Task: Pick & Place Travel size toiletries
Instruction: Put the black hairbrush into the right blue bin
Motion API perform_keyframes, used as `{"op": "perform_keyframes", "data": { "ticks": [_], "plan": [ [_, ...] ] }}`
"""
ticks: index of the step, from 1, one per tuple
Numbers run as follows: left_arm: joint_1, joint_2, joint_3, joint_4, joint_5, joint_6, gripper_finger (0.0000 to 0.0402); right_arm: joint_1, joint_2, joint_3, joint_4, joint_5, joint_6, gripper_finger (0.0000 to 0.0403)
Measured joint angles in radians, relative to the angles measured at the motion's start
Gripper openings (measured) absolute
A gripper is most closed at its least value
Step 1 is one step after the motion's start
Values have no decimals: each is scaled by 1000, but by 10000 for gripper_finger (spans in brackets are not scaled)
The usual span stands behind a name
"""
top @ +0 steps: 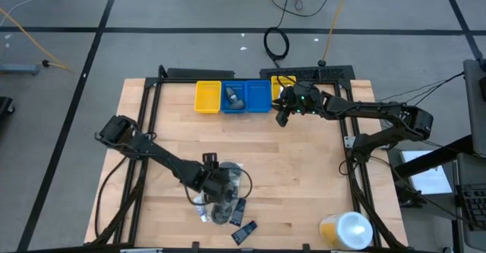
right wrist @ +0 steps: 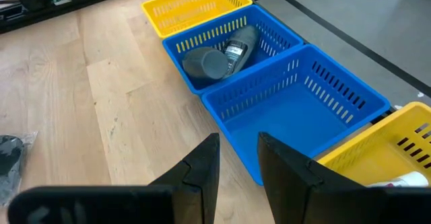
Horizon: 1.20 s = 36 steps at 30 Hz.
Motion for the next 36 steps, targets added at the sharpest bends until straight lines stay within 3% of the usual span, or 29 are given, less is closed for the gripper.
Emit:
{"op": "perform_keyframes", "data": {
  "ticks": [13,16,21,28,36],
  "plan": [
    [95,112,-3,95,108,138,218,13,0,-1,-7,0,0,93],
    [99,121,-2,99,106,148,163,13,0,-1,-12,-1,0,94],
    [98,88,-8,100,68,141,21,13,0,-1,-18,0,0,93],
    [98,27,-14,73,77,110,1,13,0,-1,-17,0,0,94],
    [89,-43,-13,68,8,89,0,13,0,-1,-17,-2,0,94]
  ]
}}
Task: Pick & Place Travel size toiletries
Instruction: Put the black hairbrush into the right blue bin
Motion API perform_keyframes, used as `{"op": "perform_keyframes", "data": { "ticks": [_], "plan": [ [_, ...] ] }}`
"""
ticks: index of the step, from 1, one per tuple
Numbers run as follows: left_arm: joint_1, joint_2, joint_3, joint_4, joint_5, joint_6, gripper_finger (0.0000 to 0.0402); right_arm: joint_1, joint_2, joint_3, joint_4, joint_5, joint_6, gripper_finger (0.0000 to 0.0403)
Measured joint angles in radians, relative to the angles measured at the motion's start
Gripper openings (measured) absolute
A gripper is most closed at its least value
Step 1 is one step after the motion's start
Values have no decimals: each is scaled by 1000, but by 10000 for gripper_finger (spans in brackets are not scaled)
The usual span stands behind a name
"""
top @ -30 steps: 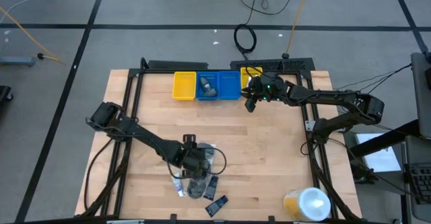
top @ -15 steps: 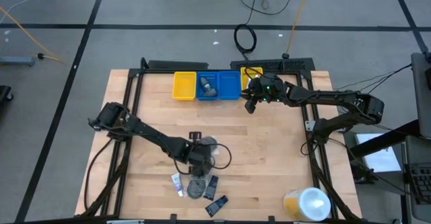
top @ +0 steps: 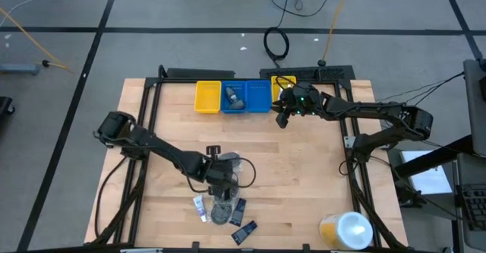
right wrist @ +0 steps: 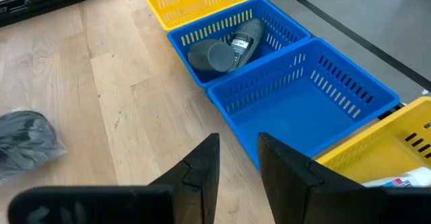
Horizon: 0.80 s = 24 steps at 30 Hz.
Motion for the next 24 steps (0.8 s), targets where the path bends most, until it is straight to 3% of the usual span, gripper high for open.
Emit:
{"op": "perform_keyframes", "data": {
  "ticks": [7,14,24],
  "plan": [
    [1,-103,1,5,-78,3,0,44,0,0,1,-1,-49,93],
    [17,-209,2,54,-104,19,0,155,0,0,8,-2,-229,93],
    [77,-296,3,190,46,87,0,299,0,0,117,-2,-363,96]
  ]
}}
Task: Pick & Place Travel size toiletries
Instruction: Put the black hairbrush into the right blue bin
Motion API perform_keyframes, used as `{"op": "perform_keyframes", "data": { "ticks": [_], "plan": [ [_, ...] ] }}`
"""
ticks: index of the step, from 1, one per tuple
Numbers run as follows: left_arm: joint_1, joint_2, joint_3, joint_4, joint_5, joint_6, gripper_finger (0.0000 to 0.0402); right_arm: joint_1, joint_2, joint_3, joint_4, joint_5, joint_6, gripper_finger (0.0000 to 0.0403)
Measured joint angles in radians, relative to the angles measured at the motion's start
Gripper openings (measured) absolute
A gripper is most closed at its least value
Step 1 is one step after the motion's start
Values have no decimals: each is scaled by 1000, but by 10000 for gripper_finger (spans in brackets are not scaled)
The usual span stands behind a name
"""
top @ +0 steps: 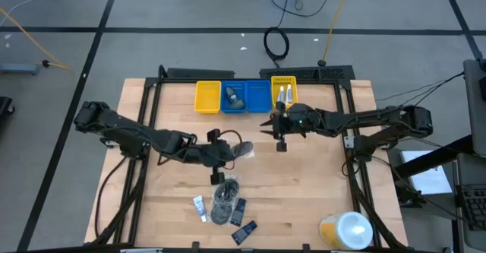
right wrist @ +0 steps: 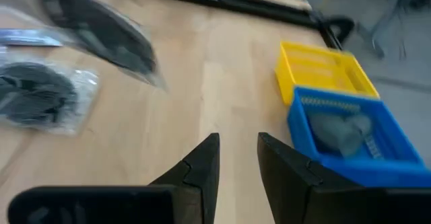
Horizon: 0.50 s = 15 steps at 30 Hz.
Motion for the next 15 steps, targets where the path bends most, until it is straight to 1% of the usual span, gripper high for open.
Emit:
{"op": "perform_keyframes", "data": {
  "ticks": [4,10,15],
  "plan": [
    [14,1,1,16,41,17,0,52,0,0,7,0,-51,101],
    [23,1,1,34,52,29,0,112,0,0,22,1,-67,122],
    [40,1,1,94,137,47,0,144,0,0,48,3,-75,144]
  ]
}}
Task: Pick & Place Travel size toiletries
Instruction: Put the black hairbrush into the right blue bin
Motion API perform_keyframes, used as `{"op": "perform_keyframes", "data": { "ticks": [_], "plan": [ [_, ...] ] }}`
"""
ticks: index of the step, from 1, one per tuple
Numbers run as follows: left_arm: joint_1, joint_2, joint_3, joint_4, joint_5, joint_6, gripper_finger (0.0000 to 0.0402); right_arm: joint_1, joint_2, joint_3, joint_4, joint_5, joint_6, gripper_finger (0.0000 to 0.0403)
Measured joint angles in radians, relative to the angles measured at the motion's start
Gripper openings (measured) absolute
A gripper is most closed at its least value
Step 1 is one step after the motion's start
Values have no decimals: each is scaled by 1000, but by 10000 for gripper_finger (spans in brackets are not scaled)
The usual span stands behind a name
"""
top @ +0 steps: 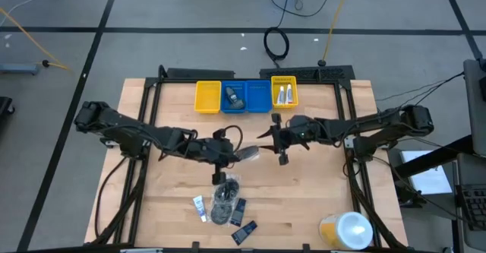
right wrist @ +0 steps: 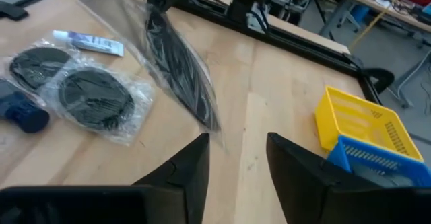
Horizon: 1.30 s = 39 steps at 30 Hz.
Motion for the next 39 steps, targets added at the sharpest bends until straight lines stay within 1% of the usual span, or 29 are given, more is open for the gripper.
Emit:
{"op": "perform_keyframes", "data": {
  "ticks": [4,9,18,22,29,39],
  "plan": [
    [15,0,0,18,35,5,0,22,0,0,10,3,0,158],
    [32,0,0,12,37,5,0,41,0,0,15,2,-3,166],
    [54,0,0,18,39,33,0,43,0,0,16,-1,3,167],
    [67,0,0,63,39,52,0,58,0,0,23,-2,4,167],
    [100,0,0,155,137,99,0,92,0,1,78,0,-10,167],
    [109,0,0,190,149,116,0,100,0,1,118,1,-33,164]
  ]
}}
